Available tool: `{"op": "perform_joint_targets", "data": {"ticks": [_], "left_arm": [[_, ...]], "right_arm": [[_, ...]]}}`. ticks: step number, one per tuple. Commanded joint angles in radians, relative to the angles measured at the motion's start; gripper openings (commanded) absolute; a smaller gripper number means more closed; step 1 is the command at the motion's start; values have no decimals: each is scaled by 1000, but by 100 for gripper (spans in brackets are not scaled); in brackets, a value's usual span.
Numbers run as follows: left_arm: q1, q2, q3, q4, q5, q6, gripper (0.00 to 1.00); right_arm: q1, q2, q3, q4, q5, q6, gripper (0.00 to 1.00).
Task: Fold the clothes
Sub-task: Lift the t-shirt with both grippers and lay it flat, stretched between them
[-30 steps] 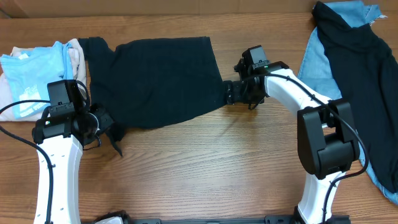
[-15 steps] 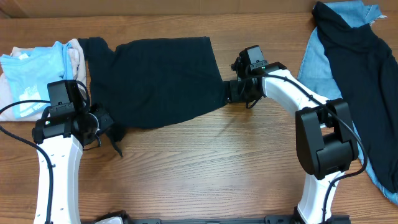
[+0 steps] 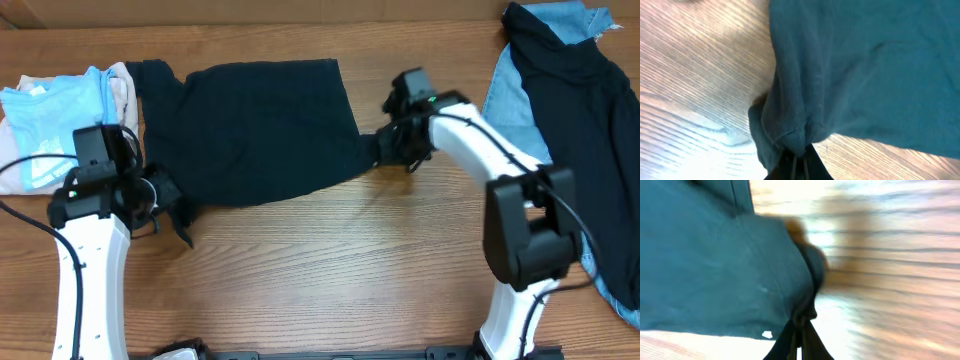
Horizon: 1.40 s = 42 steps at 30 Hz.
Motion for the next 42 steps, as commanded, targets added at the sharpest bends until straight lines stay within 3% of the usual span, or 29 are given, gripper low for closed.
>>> {"op": "perform_joint_targets", "data": {"ticks": [1,8,16,23,28,34,38,42], "left_arm": [[3,-5,164,-38,-13,74,4],[3,-5,495,-208,-13,88,4],[3,-21,816,-449,-11,114,4],[3,-76,881,-463,-5,109,4],[3,-28,867,-444,-5,109,4],[2,148,864,-370,58,110,4],[-6,313,864,-201,135,110,4],[-26,461,865,120,279,136,4]], "right_arm": [[-56,-204,154,-50,56,4,4],[-127,-451,325,-203,84,3,4],[-128,-706,342,-265,119,4,4],[-128,-821,342,-233,192,3,4],[-128,-747,341,-226,193,3,4],[-128,-533,341,-200,193,3,4],[-133,-352,340,-89,196,3,4],[-151,-232,341,111,197,3,4]]}}
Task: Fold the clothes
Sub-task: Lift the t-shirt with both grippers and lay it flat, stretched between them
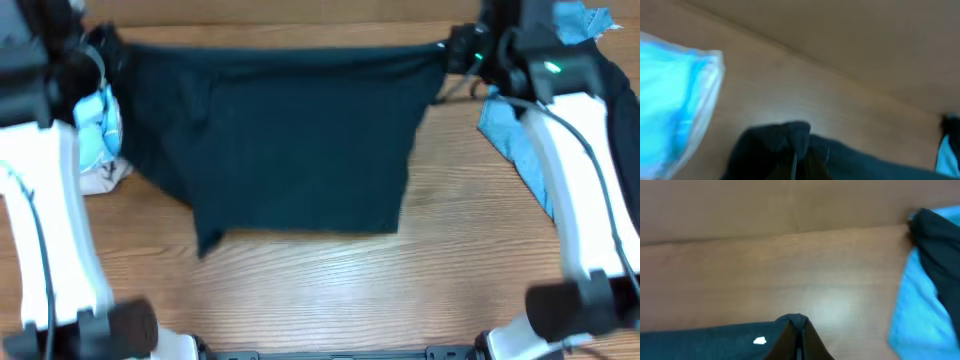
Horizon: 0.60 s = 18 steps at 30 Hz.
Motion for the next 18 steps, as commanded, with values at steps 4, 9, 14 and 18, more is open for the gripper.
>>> {"op": "perform_joint_targets", "data": {"ticks": [4,9,14,18], "left_arm": [[-19,97,27,350,219,13,4],[-23,92,117,338,226,26,4],[-46,101,127,49,193,105,4],[-72,137,90,-211,113,122,4]], "right_arm": [[-48,15,36,192,33,4,4],[-89,12,167,114,43,4,4],[-104,13,174,-76,42,3,4],[-103,24,153,-297,42,3,4]]}}
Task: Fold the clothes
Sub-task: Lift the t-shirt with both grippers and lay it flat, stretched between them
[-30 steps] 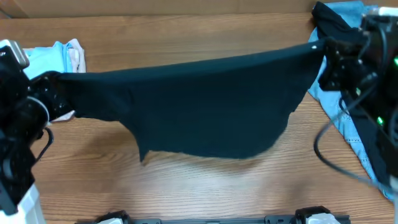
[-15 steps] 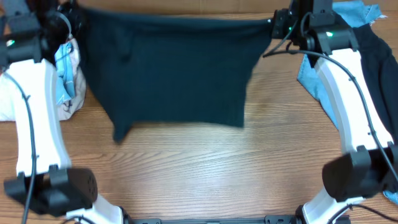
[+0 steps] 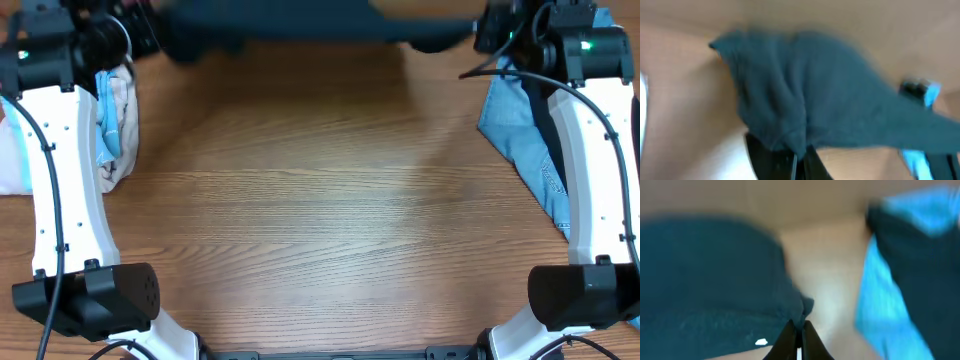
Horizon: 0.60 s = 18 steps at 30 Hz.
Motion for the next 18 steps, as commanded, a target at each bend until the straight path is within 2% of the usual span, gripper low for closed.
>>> {"op": "perform_joint_targets", "data": {"ticks": [1,7,18], "left_arm": [[-24,40,-40,-108,-76,47,4],[-73,129,-169,-243,-82,97,4],[-115,201,-454,-299,-158,116,4]], "right_arm": [[-4,5,-24,-99,21,3,4],[-5,6,-169,-248,39,-1,4],[-6,6,-525,-198,35,5,4]]}}
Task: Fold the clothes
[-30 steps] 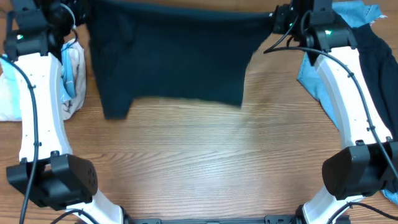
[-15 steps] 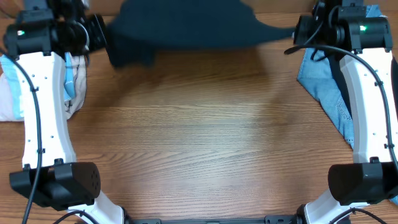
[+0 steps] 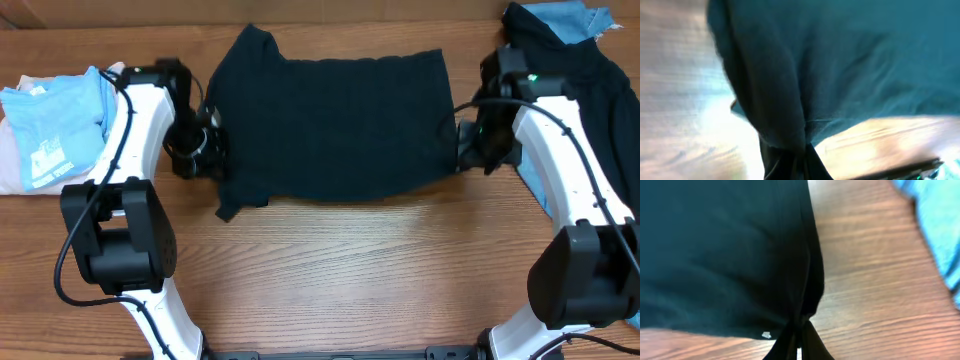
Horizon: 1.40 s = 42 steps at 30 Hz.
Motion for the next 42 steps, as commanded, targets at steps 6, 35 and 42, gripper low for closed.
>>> {"op": "perform_joint_targets", "data": {"ticks": [6,35,42], "left_arm": [[2,-8,-122,5,-124,22,4],[0,-23,-124,324,-60,-90,84],[-17,-23,-157,209,-71,-72,75]], "right_arm": [[-6,0,-120,37,17,24,4],[-8,0,-121,127,15,27,4],[-8,0,-121,133,8,26,4]]}}
